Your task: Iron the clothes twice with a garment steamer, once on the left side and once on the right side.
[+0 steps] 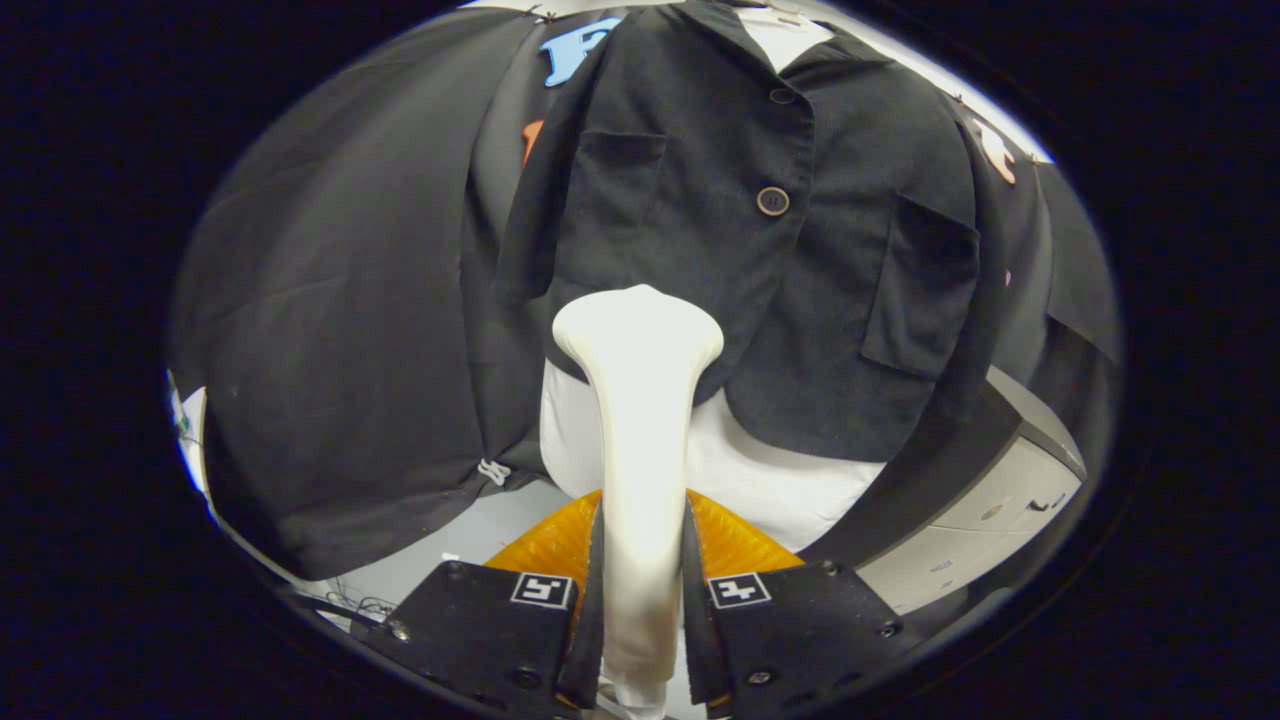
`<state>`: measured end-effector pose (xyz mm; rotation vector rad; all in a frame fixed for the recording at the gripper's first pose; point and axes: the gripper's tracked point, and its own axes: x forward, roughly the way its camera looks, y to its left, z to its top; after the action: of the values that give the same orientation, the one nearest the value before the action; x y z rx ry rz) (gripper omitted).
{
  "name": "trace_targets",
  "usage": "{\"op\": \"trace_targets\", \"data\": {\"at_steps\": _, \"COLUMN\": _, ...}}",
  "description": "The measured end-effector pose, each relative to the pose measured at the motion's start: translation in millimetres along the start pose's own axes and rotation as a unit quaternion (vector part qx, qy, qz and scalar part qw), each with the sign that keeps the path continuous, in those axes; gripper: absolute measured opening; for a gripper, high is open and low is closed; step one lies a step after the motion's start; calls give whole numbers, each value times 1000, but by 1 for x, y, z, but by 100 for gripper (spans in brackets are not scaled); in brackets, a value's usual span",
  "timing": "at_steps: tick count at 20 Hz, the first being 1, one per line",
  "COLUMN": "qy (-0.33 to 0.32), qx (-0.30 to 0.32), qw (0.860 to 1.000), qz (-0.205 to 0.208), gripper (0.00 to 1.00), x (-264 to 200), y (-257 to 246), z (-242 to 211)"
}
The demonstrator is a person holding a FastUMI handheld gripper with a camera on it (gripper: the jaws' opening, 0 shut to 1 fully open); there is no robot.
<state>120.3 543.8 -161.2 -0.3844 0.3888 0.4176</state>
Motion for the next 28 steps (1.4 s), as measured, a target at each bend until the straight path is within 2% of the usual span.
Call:
{"op": "trace_targets", "data": {"at_steps": 6, "qy": 31, "qx": -18, "qw": 999, "qz": 4, "gripper": 36, "x": 2, "y": 8, "z": -23}}
{"op": "trace_targets", "data": {"at_steps": 9, "qy": 65, "qx": -6, "qw": 997, "qz": 49, "gripper": 36, "x": 3, "y": 21, "z": -44}}
{"op": "trace_targets", "data": {"at_steps": 14, "qy": 52, "qx": 9, "qw": 997, "qz": 57, "gripper": 36, "x": -36, "y": 7, "z": -51}}
{"op": "trace_targets", "data": {"at_steps": 18, "qy": 42, "qx": 51, "qw": 997, "qz": 42, "gripper": 36, "x": -74, "y": -43, "z": -49}}
{"op": "trace_targets", "data": {"at_steps": 23, "qy": -1, "qx": 101, "qw": 995, "qz": -5, "gripper": 36, "x": -123, "y": -131, "z": -18}}
{"op": "trace_targets", "data": {"at_steps": 28, "qy": -55, "qx": 167, "qw": 984, "qz": -35, "gripper": 36, "x": -170, "y": -211, "z": 19}}
